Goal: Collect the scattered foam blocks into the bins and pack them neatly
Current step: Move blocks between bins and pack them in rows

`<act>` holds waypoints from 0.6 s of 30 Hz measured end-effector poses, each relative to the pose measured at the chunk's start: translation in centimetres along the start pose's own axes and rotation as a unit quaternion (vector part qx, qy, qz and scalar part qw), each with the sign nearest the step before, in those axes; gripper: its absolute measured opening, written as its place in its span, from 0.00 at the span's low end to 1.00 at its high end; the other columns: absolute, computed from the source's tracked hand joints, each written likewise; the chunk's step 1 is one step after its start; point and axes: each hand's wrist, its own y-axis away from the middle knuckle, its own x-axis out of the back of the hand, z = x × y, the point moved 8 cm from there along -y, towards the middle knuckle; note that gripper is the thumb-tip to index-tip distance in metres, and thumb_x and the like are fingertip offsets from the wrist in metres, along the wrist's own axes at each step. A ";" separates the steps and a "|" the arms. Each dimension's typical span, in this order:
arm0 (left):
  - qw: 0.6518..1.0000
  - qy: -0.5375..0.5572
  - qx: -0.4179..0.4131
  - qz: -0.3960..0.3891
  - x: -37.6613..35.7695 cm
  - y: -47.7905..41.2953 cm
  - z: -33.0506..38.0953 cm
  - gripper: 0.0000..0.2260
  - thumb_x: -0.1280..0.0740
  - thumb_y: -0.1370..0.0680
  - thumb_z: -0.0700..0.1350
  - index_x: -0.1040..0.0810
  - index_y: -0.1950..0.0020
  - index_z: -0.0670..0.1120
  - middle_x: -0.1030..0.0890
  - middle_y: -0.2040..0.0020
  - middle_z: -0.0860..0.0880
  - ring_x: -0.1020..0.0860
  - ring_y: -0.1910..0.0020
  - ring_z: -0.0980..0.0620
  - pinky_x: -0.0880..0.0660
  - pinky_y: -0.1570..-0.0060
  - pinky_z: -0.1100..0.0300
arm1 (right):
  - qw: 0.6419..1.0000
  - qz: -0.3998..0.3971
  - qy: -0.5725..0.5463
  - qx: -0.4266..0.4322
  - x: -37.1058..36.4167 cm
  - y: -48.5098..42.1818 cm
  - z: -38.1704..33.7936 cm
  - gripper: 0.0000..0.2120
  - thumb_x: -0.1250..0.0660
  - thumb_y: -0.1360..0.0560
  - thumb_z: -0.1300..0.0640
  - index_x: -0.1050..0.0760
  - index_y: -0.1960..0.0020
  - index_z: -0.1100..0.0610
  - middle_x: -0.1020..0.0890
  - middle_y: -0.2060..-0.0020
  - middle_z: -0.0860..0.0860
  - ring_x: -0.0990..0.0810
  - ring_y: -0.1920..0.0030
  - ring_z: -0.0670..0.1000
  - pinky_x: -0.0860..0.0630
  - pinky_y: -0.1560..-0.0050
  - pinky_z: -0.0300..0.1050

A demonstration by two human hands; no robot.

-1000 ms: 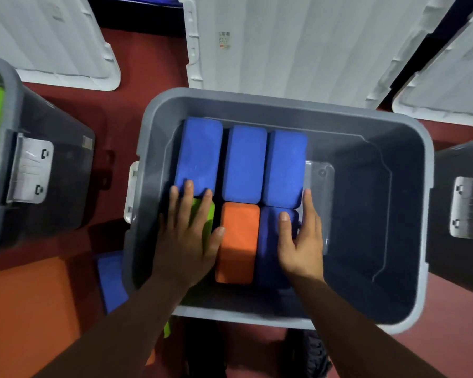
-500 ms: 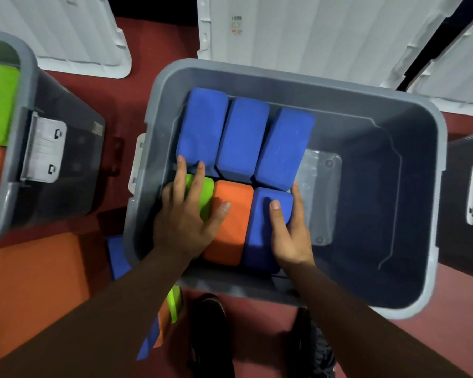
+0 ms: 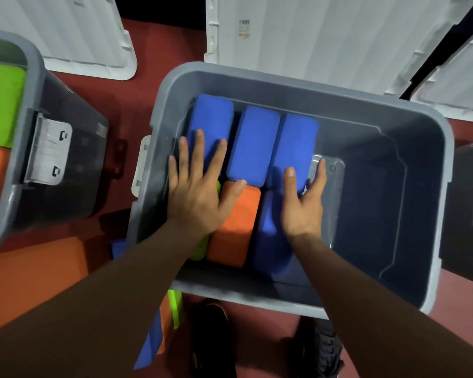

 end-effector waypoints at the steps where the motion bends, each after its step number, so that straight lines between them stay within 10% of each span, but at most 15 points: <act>1: 1.000 -0.004 0.002 -0.006 -0.3 -0.1 -0.1 0.35 0.50 0.19 0.69 0.38 0.19 0.47 0.45 0.18 0.39 0.49 0.19 0.35 0.43 0.25 0.35 | 1.000 -0.001 0.015 -0.020 -0.2 -0.2 0.2 0.38 0.39 0.21 0.33 0.52 0.18 0.39 0.25 0.29 0.50 0.26 0.29 0.51 0.35 0.35 0.41; 9: 0.998 0.018 -0.021 0.049 0.1 0.3 -1.0 0.32 0.44 0.18 0.64 0.30 0.24 0.41 0.36 0.22 0.37 0.42 0.22 0.31 0.41 0.25 0.39 | 0.990 -0.019 0.126 0.056 -0.5 0.8 -0.6 0.31 0.40 0.21 0.34 0.47 0.21 0.33 0.16 0.58 0.43 0.20 0.61 0.42 0.26 0.57 0.35; 14: 0.999 0.012 -0.020 0.024 -0.2 0.8 -1.1 0.32 0.46 0.18 0.63 0.34 0.21 0.44 0.40 0.19 0.41 0.46 0.19 0.37 0.40 0.25 0.40 | 0.989 -0.026 0.118 0.086 -0.5 0.0 -1.9 0.34 0.41 0.20 0.35 0.49 0.19 0.40 0.33 0.25 0.49 0.31 0.29 0.48 0.34 0.29 0.46; 18: 1.000 0.007 -0.008 0.015 -0.4 0.9 -1.1 0.32 0.48 0.18 0.64 0.36 0.20 0.45 0.41 0.18 0.43 0.48 0.19 0.40 0.41 0.25 0.39 | 0.985 -0.023 0.142 0.094 -1.6 -0.3 -3.3 0.31 0.45 0.17 0.39 0.53 0.18 0.39 0.54 0.18 0.52 0.52 0.22 0.45 0.44 0.32 0.41</act>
